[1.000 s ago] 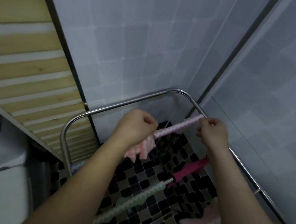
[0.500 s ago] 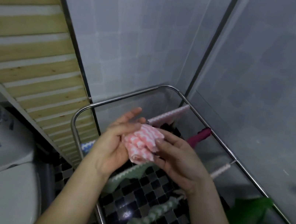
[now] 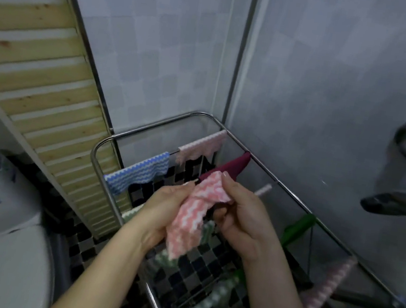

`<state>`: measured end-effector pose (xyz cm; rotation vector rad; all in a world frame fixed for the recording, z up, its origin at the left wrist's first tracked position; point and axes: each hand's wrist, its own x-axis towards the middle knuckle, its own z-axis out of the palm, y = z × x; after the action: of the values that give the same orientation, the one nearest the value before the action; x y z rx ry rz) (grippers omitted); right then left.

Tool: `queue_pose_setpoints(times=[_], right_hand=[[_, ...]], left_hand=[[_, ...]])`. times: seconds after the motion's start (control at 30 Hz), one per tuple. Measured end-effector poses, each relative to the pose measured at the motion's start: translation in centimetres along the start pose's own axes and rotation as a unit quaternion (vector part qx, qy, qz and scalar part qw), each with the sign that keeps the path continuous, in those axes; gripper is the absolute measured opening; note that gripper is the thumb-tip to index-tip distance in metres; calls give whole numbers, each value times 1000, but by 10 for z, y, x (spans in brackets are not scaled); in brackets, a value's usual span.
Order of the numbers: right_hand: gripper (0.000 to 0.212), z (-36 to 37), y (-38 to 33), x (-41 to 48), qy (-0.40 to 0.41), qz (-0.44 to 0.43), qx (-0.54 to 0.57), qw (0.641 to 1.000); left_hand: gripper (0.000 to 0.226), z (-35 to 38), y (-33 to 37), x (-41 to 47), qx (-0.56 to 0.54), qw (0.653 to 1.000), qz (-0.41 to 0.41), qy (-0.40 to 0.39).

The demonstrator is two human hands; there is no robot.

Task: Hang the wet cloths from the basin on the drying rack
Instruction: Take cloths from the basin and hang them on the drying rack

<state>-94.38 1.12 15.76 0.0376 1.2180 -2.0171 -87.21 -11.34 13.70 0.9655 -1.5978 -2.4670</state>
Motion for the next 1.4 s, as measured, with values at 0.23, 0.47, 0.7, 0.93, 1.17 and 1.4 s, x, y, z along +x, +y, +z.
queue_pose_setpoints(times=[0.23, 0.47, 0.7, 0.93, 1.17, 1.4], right_hand=[[22, -28, -2, -50, 0, -48, -89, 995], [4, -55, -7, -93, -27, -96, -194, 976], [28, -70, -5, -128, -26, -176, -325, 929], [68, -42, 0, -181, -109, -108, -335, 930], [30, -8, 56, -222, -76, -180, -326, 925], [23, -17, 81, -284, 7, -241, -362, 901]], left_hand=[[38, 35, -18, -53, 111, 981, 141, -69], [19, 49, -38, -89, 104, 983, 146, -27], [17, 43, -38, -123, -182, 977, 108, 26], [23, 32, -35, -173, -68, 985, 152, 40], [17, 24, -61, -242, 72, 965, 236, 94], [28, 0, -89, -306, 293, 912, 283, 36]])
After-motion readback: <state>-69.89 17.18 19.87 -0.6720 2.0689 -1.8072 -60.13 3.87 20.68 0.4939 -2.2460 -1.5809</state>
